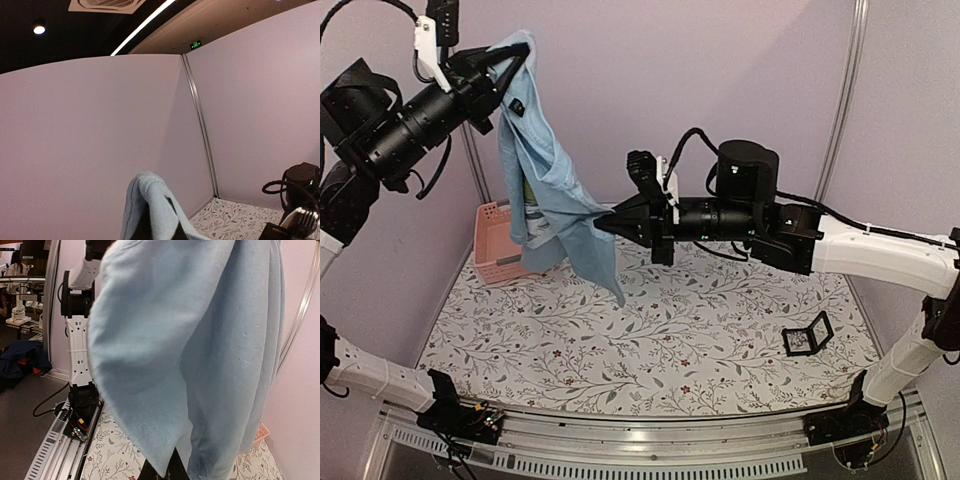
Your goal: Pin the brooch onto the clothing
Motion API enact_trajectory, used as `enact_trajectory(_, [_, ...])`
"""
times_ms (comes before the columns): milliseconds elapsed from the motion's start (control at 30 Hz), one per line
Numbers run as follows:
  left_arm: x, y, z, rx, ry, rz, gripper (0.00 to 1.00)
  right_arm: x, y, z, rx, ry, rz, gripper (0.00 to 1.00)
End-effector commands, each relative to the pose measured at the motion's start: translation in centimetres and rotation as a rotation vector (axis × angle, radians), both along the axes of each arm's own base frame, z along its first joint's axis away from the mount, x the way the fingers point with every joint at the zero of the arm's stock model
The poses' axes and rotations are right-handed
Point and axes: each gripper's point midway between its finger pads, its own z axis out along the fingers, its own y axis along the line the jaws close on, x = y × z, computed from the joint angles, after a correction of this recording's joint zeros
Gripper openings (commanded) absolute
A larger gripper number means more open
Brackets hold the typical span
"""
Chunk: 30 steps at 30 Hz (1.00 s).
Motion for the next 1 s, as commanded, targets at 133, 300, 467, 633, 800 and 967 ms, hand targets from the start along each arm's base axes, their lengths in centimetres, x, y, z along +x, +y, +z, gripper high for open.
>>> enact_trajectory(133, [1.3,0.4,0.1,0.032,-0.044,0.136,0.00,-2.8,-2.7,2.4,-0.012,-0.025,0.038,0.00])
enact_trajectory(300, [6.4,-5.7,-5.3,0.229,-0.040,0.193,0.00,3.5,-4.6,-0.9,-0.085,0.076,-0.217,0.00])
enact_trajectory(467, [14.7,-9.8,-11.5,0.247,0.132,0.162,0.00,8.7,-8.3,-6.3,-0.127,0.313,-0.392,0.00])
enact_trajectory(633, [24.5,-11.9,-19.1,0.328,0.228,0.276,0.00,14.2,-14.8,-13.4,-0.131,0.613,-0.648,0.00])
enact_trajectory(800, [32.4,-12.6,-27.3,0.383,0.417,0.318,0.81,18.4,-20.8,-21.0,-0.121,0.922,-0.856,0.00])
enact_trajectory(967, [31.0,-11.9,-32.2,0.465,0.573,0.294,1.00,23.3,-25.9,-26.7,-0.132,1.077,-1.023,0.01])
